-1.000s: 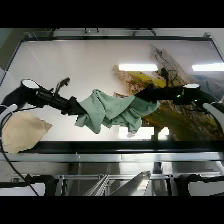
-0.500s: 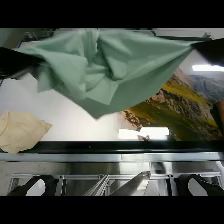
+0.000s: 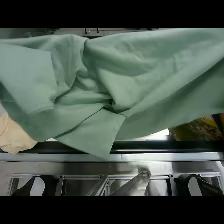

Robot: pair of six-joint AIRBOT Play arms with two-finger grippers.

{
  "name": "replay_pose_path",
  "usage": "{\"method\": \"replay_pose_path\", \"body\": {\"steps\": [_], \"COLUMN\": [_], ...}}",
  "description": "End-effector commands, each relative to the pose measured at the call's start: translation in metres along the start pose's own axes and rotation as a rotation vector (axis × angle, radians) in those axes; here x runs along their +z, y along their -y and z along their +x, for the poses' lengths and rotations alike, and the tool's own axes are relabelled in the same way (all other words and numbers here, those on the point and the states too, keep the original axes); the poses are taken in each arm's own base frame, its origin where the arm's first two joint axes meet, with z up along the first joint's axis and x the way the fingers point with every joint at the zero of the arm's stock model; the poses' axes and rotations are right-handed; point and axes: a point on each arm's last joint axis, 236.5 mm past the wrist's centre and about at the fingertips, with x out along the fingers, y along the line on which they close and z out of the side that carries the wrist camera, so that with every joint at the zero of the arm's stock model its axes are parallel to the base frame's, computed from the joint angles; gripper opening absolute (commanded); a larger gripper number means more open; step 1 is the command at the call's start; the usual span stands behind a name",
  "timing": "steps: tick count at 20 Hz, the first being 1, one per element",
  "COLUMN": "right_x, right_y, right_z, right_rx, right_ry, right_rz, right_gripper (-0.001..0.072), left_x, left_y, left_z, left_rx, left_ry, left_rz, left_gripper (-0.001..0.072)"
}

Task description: Fold the shirts.

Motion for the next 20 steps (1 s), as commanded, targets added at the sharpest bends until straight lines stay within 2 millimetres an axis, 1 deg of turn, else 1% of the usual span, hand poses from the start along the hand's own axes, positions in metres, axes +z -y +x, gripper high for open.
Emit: {"method": "replay_pose_path", "body": {"steps": [1,3,5,6,7,8,9,10,11,12,13,14,15,16,19,20], "right_x": [-0.046,-0.101,-0.174,-0.216,-0.254,-0.284,-0.308,-0.321,-0.327,-0.326,-0.322,-0.320,-0.323,-0.332,-0.376,-0.390], "right_y": [0.047,0.088,0.132,0.155,0.178,0.199,0.218,0.230,0.236,0.240,0.245,0.253,0.262,0.270,0.283,0.284], "right_z": [0.026,0.054,0.083,0.098,0.113,0.126,0.136,0.143,0.146,0.142,0.135,0.123,0.105,0.083,0.009,-0.010], "right_rx": [0.022,0.027,-0.025,-0.065,-0.110,-0.145,-0.169,-0.169,-0.154,-0.138,-0.143,-0.172,-0.214,-0.266,-0.452,-0.503], "right_ry": [-0.138,-0.256,-0.402,-0.476,-0.531,-0.555,-0.570,-0.585,-0.609,-0.627,-0.635,-0.643,-0.678,-0.739,-0.950,-0.997], "right_rz": [0.179,0.340,0.471,0.525,0.565,0.587,0.622,0.653,0.658,0.657,0.662,0.689,0.707,0.732,0.803,0.818], "right_gripper": [0.0019,0.0019,0.0020,0.0020,0.0021,0.0063,0.0251,0.0310,0.0309,0.0308,0.0302,0.0298,0.0296,0.0295,0.0295,0.0295], "left_x": [-0.040,-0.086,-0.138,-0.160,-0.174,-0.177,-0.168,-0.147,-0.119,-0.096,-0.082,-0.075,-0.077,-0.084,-0.118,-0.132], "left_y": [-0.090,-0.162,-0.237,-0.273,-0.303,-0.328,-0.345,-0.352,-0.351,-0.346,-0.340,-0.334,-0.331,-0.331,-0.335,-0.334], "left_z": [0.012,0.028,0.036,0.036,0.033,0.030,0.029,0.027,0.022,0.014,0.005,-0.001,-0.001,0.000,0.014,0.021], "left_rx": [0.057,0.154,0.287,0.350,0.389,0.387,0.343,0.244,0.117,0.016,-0.043,-0.073,-0.068,-0.030,0.126,0.169], "left_ry": [-0.076,-0.162,-0.219,-0.220,-0.211,-0.184,-0.134,-0.073,-0.014,0.018,0.007,-0.026,-0.072,-0.133,-0.338,-0.411], "left_rz": [-0.268,-0.455,-0.614,-0.683,-0.735,-0.787,-0.832,-0.879,-0.884,-0.874,-0.852,-0.821,-0.802,-0.793,-0.733,-0.709], "left_gripper": [0.0028,0.0029,0.0029,0.0031,0.0125,0.0360,0.0584,0.0716,0.0711,0.0710,0.0710,0.0709,0.0708,0.0708,0.0708,0.0708]}}
